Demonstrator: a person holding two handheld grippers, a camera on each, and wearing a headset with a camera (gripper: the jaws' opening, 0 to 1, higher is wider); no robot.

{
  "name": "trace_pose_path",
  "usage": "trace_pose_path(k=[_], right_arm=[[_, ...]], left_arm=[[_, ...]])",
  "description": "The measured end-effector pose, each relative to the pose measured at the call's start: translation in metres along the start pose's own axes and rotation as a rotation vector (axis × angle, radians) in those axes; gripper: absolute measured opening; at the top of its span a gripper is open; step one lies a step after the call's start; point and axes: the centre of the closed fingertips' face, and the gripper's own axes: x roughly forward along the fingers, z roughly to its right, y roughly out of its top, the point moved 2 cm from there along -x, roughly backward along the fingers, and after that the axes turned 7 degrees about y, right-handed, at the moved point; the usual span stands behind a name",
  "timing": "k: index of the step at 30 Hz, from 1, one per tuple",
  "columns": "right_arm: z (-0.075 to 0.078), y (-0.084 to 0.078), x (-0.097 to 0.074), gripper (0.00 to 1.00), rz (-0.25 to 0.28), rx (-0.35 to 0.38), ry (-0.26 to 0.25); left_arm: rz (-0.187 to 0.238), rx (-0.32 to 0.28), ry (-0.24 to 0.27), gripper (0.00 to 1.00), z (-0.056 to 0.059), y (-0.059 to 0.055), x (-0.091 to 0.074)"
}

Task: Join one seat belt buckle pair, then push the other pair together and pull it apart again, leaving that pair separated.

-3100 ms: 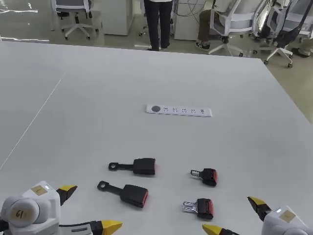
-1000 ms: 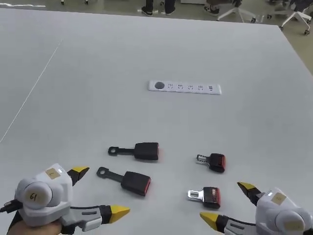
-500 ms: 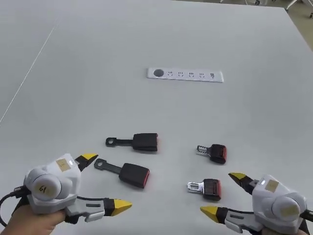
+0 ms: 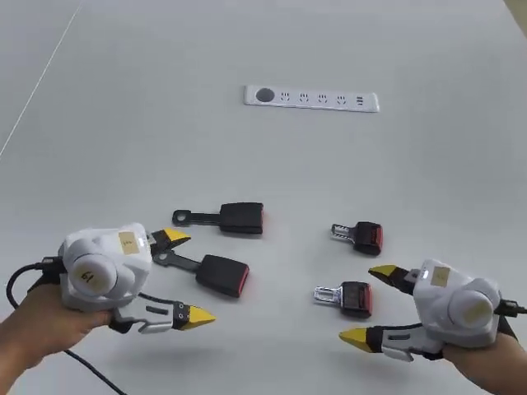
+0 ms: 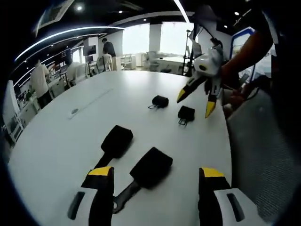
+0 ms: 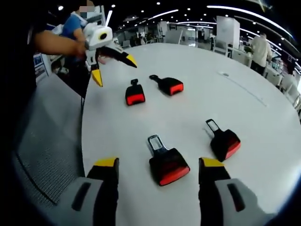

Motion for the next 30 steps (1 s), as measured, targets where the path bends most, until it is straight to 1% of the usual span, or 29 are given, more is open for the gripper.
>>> trace_pose_path(k=[2, 3, 5, 6, 8, 10, 12, 13, 16, 17, 18, 19, 20, 21, 23, 24, 25, 26, 28, 30], right_arm=[[0.003, -0.001, 0.001, 0.7, -0.014, -0.016, 0.016], [0.005, -0.001, 0.001, 0.69, -0.019, -0.026, 0.026], [0.007, -0.001, 0.002, 0.68, -0.027, -0.033, 0.039], [0.008, -0.001, 0.002, 0.68, -0.031, -0.037, 0.046], [0.011, -0.001, 0.004, 0.68, -0.044, -0.052, 0.066], [0.013, -0.001, 0.005, 0.67, -0.056, -0.064, 0.083], [0.014, -0.001, 0.007, 0.66, -0.072, -0.08, 0.098], [0.014, -0.002, 0.009, 0.65, -0.081, -0.089, 0.111], [0.013, -0.004, 0.011, 0.61, -0.109, -0.108, 0.138], [0.014, -0.008, 0.012, 0.58, -0.137, -0.124, 0.144], [0.014, -0.011, 0.012, 0.57, -0.154, -0.133, 0.145], [0.012, -0.014, 0.013, 0.56, -0.179, -0.163, 0.173], [0.011, -0.014, 0.013, 0.54, -0.178, -0.161, 0.176], [0.011, -0.015, 0.013, 0.53, -0.185, -0.167, 0.183], [0.011, -0.017, 0.012, 0.52, -0.201, -0.173, 0.189], [0.012, -0.02, 0.013, 0.52, -0.21, -0.176, 0.192], [0.012, -0.021, 0.013, 0.52, -0.217, -0.177, 0.195], [0.013, -0.02, 0.013, 0.51, -0.209, -0.181, 0.195], [0.014, -0.018, 0.013, 0.49, -0.203, -0.162, 0.202], [0.015, -0.018, 0.013, 0.47, -0.205, -0.163, 0.206]], left_arm=[[-0.029, 0.045, -0.035, 0.75, 0.0, -0.003, 0.005], [-0.032, 0.056, -0.041, 0.75, -0.002, -0.004, 0.007], [-0.041, 0.084, -0.061, 0.72, -0.002, -0.003, 0.01], [-0.05, 0.094, -0.07, 0.71, -0.002, -0.003, 0.012], [-0.073, 0.134, -0.096, 0.69, -0.001, -0.003, 0.015], [-0.081, 0.16, -0.107, 0.67, 0.0, -0.002, 0.021], [-0.103, 0.187, -0.119, 0.66, -0.001, -0.003, 0.026], [-0.116, 0.202, -0.122, 0.65, -0.002, -0.005, 0.029], [-0.13, 0.203, -0.135, 0.63, -0.005, -0.01, 0.038], [-0.14, 0.214, -0.137, 0.63, -0.008, -0.014, 0.042], [-0.144, 0.219, -0.144, 0.62, -0.007, -0.015, 0.043], [-0.145, 0.227, -0.153, 0.61, -0.007, -0.016, 0.045], [-0.152, 0.239, -0.159, 0.6, -0.008, -0.019, 0.047], [-0.179, 0.273, -0.156, 0.59, -0.011, -0.026, 0.049], [-0.198, 0.298, -0.153, 0.53, -0.014, -0.034, 0.053], [-0.203, 0.3, -0.156, 0.5, -0.014, -0.037, 0.055], [-0.172, 0.274, -0.184, 0.47, -0.011, -0.033, 0.055], [-0.182, 0.281, -0.166, 0.46, -0.015, -0.035, 0.055], [-0.179, 0.282, -0.17, 0.46, -0.016, -0.035, 0.057], [-0.178, 0.283, -0.18, 0.45, -0.016, -0.037, 0.058]])
